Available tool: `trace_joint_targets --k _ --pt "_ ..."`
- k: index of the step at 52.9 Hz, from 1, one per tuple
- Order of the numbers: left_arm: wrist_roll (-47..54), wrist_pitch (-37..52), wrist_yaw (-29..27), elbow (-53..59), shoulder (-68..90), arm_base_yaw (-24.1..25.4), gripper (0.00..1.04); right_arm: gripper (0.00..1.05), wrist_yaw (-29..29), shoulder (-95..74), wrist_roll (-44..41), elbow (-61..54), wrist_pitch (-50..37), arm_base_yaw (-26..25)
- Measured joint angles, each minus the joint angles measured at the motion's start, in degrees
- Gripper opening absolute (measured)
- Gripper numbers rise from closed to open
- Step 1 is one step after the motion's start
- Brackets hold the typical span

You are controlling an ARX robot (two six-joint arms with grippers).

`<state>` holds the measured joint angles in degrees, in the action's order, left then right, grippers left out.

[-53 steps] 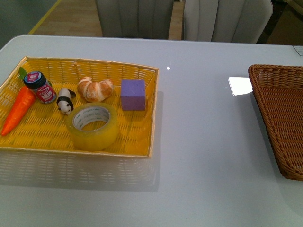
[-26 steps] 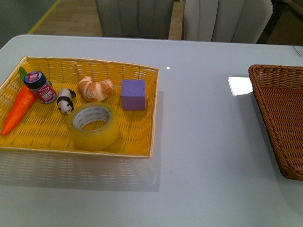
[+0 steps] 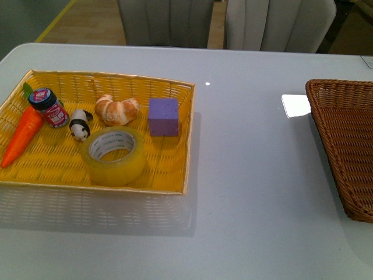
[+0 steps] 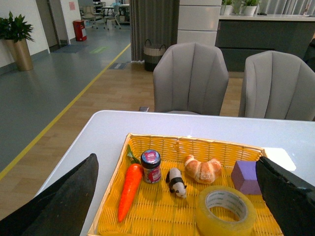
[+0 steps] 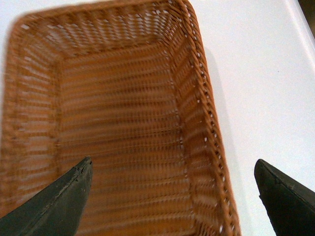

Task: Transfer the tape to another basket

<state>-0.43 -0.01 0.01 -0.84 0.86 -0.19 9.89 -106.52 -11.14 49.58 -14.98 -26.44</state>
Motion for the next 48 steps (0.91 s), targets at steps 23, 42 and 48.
trace_joint_targets --k 23,42,48 --pt "0.00 0.00 0.00 0.00 0.00 0.00 0.96 0.96 -3.74 -24.87 -5.33 23.15 8.04 -0.15" --pt "0.02 0.00 0.00 0.00 0.00 0.00 0.96 0.76 -3.67 -30.38 -6.32 28.57 11.30 0.17" --pt "0.02 0.00 0.00 0.00 0.00 0.00 0.96 0.55 -2.75 -30.49 -6.19 28.55 12.52 0.17"
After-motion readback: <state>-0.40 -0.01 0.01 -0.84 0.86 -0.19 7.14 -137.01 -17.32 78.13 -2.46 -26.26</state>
